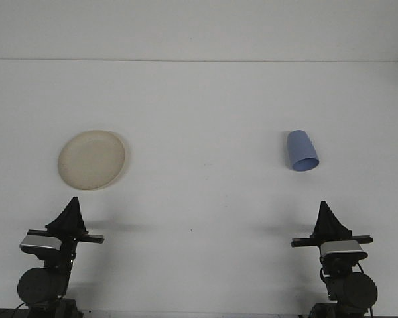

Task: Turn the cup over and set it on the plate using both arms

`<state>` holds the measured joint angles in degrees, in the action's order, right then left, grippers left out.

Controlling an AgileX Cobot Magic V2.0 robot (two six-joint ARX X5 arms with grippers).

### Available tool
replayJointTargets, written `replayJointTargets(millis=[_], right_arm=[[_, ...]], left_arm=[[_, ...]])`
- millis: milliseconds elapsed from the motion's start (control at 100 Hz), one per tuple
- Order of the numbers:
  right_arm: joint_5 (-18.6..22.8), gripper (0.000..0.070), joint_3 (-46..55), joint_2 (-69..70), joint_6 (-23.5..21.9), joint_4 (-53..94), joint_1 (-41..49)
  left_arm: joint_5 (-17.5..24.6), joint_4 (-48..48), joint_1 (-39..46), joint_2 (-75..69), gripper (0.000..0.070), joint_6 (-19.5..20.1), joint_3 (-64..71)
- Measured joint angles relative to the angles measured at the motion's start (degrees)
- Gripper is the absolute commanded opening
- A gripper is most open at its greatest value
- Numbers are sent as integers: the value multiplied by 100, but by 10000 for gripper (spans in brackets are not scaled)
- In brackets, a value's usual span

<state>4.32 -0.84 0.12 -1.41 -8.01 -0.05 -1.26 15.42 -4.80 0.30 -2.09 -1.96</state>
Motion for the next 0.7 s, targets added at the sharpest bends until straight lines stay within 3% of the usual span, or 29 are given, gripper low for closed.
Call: replayJointTargets(millis=[410,700], right_arm=[[15,0,-72,0,0,-24,0],[13,0,-1349,293,0,1250,0]], left_arm=[[0,0,0,0,11,0,0],[0,0,0,0,11,0,0]])
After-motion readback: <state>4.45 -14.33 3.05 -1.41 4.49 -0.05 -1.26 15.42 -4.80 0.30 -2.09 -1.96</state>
